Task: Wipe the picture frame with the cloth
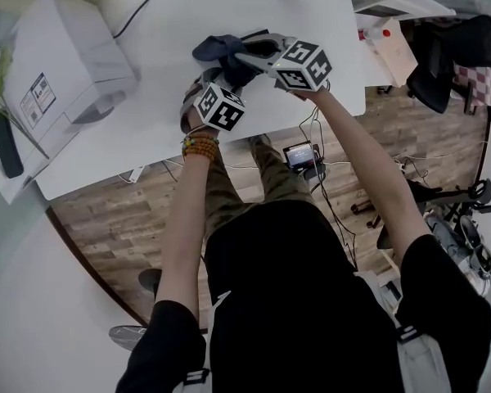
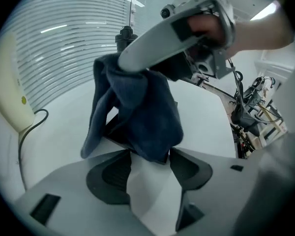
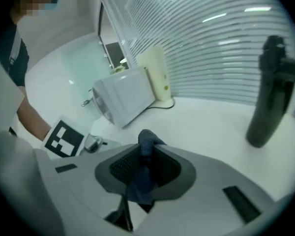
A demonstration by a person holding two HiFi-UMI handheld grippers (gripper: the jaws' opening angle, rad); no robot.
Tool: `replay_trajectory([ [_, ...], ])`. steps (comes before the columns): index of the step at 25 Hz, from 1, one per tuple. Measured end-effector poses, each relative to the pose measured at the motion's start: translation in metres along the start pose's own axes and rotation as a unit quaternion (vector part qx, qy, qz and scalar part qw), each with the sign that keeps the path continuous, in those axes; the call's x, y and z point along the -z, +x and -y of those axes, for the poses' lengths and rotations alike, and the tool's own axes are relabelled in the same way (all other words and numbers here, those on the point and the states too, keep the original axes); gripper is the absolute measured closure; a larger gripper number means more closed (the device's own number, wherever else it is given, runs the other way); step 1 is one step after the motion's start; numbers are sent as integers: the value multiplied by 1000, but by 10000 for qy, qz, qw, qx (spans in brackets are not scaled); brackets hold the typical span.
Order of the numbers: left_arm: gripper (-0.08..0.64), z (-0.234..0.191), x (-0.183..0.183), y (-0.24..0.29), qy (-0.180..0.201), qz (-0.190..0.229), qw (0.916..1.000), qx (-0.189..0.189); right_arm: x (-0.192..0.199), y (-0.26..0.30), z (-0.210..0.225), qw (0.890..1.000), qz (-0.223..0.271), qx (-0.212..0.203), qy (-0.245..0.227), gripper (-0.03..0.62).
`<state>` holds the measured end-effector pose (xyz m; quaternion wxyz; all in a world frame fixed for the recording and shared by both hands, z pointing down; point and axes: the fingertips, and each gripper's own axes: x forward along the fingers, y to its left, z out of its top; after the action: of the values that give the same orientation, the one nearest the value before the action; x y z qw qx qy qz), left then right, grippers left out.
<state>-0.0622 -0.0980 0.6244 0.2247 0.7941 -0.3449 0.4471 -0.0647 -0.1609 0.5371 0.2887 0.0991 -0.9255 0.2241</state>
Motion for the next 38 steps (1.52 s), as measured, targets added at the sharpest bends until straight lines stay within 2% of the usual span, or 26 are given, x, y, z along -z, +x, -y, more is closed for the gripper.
replay_trajectory([
  [2,305,0,-1,0,20,28,10000,5,-6,-25,48,9955,95,940,-104,525],
  [4,305,0,0,0,7,37,10000,0,9,-35,87,9843,-290,1699,-382,525],
  [5,305,0,0,0,1,40,10000,3,21,-33,98,9789,-571,1894,-513,525],
  [7,305,0,1,0,-1,52,10000,18,43,-19,104,9705,-1044,2035,-767,525],
  [11,305,1,-1,1,27,76,10000,49,47,3,88,9619,-1281,2157,-1088,526],
  [13,305,0,0,0,39,92,9999,37,44,17,73,9655,-1315,1981,-1063,526],
  [18,305,1,0,0,71,48,9999,74,33,63,16,9778,-1423,1122,-1053,529],
  [19,307,1,-1,0,72,49,9999,81,32,70,9,9803,-1421,1001,-936,529],
  [21,308,0,0,0,85,50,9999,51,28,74,-1,9910,-1235,440,-261,529],
  [23,308,0,0,0,90,24,9999,54,12,63,-12,9947,-721,-431,591,528],
  [24,308,0,1,0,92,7,9999,67,0,52,-10,9941,-376,-615,805,528],
  [25,310,0,1,-1,98,-5,9999,78,-11,37,1,9952,-39,-499,840,526],
  [27,310,0,0,0,112,-9,9999,87,-22,3,39,9970,366,359,573,523],
  [28,310,0,0,0,117,-4,9999,83,-19,-10,59,9954,322,852,311,523],
  [29,310,0,0,0,119,-1,9999,76,-8,-16,73,9923,89,1234,-40,523],
  [30,310,0,0,0,119,1,9999,67,7,-17,80,9879,-285,1449,-465,523],
  [32,310,1,1,-1,117,4,9999,59,39,-8,77,9713,-1094,1532,-1455,523],
  [34,310,1,0,0,117,6,9999,64,53,3,67,9496,-1572,1565,-2214,523],
  [36,310,0,-1,0,112,14,9999,58,57,12,60,9420,-1824,1568,-2341,526],
  [38,310,-1,0,0,95,36,9999,40,56,17,55,9456,-1955,1479,-2138,528],
])
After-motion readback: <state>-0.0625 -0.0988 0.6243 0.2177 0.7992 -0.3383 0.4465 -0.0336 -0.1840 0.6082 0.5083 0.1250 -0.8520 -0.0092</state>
